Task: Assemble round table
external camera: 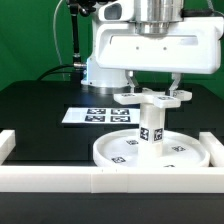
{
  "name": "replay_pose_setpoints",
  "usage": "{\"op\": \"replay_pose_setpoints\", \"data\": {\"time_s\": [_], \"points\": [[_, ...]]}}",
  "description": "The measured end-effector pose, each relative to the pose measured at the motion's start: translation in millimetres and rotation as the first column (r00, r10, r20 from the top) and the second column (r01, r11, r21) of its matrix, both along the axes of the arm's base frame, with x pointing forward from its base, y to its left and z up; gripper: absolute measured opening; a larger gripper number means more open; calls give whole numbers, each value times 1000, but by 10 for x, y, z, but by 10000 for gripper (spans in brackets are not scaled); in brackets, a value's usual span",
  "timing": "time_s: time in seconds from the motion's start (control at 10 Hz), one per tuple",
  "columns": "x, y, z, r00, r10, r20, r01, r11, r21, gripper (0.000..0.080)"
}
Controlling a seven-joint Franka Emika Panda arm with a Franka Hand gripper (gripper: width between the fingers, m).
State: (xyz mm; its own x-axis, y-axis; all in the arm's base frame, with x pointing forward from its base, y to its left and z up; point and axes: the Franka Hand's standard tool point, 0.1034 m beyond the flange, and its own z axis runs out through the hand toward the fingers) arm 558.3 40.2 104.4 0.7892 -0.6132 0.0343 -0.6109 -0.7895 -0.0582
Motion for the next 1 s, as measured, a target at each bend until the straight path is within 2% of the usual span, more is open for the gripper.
{"op": "replay_pose_setpoints", "data": {"time_s": [0.3,0.6,1.0], "points": [[-13,3,-2,944,-329,-9,329,944,23,439],[-9,12,1,797,-604,-18,604,796,38,439],[-11,8,-4,570,-820,-56,821,568,56,439]]}}
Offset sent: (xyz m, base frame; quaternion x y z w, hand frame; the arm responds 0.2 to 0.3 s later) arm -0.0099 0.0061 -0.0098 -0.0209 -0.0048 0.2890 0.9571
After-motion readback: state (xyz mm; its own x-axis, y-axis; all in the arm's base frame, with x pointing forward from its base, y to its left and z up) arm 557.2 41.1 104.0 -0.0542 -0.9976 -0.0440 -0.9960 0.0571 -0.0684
